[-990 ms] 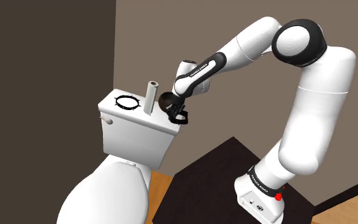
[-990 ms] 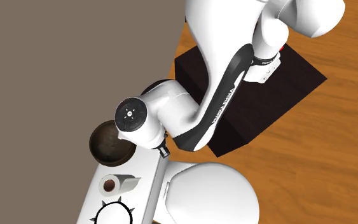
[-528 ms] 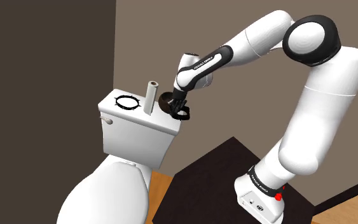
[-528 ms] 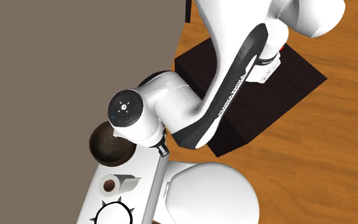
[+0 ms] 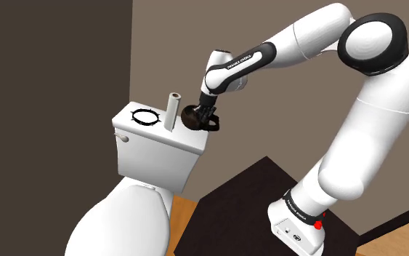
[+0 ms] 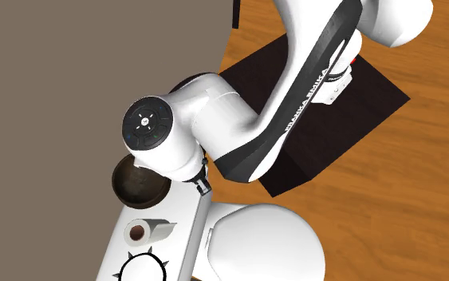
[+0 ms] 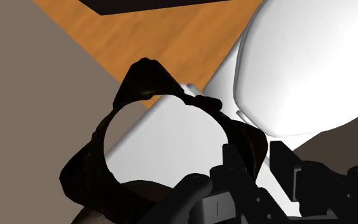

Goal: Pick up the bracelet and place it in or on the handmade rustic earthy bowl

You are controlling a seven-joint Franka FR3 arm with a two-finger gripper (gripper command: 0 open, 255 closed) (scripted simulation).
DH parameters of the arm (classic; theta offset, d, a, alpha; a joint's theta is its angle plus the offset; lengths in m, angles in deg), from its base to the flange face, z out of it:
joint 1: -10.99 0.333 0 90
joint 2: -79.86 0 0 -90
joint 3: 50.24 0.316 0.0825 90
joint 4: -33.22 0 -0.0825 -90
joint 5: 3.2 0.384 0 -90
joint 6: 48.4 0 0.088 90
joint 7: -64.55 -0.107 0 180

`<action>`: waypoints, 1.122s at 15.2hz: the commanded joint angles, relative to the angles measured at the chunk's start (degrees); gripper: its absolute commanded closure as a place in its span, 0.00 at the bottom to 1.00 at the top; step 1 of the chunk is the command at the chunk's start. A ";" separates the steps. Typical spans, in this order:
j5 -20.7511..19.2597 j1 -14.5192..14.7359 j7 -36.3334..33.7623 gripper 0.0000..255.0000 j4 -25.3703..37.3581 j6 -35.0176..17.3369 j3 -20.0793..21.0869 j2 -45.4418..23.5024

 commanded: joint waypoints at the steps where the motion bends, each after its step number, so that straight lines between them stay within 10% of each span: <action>1: -0.04 -0.04 -0.02 1.00 0.07 1.34 -0.03 1.24; 8: -0.18 -0.05 -0.24 1.00 1.11 5.72 -0.07 4.59; 17: -0.37 -2.90 3.67 1.00 27.13 15.66 -1.71 -11.66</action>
